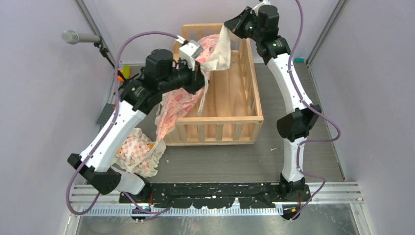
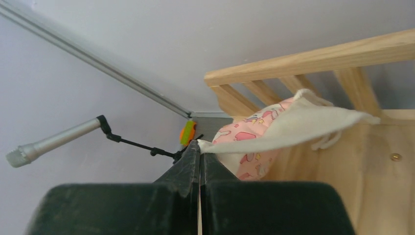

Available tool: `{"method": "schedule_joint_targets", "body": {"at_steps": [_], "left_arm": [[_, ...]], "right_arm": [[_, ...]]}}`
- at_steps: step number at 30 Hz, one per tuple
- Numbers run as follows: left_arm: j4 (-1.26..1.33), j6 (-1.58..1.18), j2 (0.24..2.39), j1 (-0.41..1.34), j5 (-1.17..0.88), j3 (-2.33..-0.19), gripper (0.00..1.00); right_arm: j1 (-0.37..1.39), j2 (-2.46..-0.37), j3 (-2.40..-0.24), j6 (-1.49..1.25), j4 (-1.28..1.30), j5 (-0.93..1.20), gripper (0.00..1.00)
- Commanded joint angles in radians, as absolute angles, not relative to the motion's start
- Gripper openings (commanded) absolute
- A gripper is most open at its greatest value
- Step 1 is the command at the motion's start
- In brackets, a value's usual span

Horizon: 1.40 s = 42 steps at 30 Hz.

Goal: Set up the pet bed
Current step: Adjust the mattress on the bed frame.

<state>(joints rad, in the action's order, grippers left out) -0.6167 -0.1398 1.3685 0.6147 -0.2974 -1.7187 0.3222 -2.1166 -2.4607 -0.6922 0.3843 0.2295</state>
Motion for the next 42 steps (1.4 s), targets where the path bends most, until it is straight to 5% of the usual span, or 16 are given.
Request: {"method": "schedule_joint_targets", "body": {"at_steps": [1,18,27,30,38,42], "left_arm": [[-0.639,-0.096,1.433,0.695,-0.290,-1.790,0.00],[-0.664,-0.087,1.634,0.859,-0.306,-1.855,0.00],[-0.762,-0.045,1.704,0.917,-0.351,-1.937,0.25],[-0.769,-0.041,1.699,0.932,-0.357,-1.941,0.44],[-0.806,-0.040,1.618,0.934,-0.363,-1.941,0.54],[-0.809,-0.043,1.558,0.934,-0.349,-1.947,0.59]], "right_arm": [[0.276,-1.996,-2.385,-0.612,0.364,0.194,0.00],[0.242,-1.894,-2.246,-0.441,0.474,0.128,0.00],[0.242,-1.817,-2.191,-0.373,0.484,0.052,0.01],[0.242,-1.802,-2.190,-0.360,0.489,0.038,0.17],[0.242,-1.762,-2.156,-0.310,0.530,-0.051,0.46],[0.241,-1.739,-2.143,-0.297,0.532,-0.123,0.53]]}}
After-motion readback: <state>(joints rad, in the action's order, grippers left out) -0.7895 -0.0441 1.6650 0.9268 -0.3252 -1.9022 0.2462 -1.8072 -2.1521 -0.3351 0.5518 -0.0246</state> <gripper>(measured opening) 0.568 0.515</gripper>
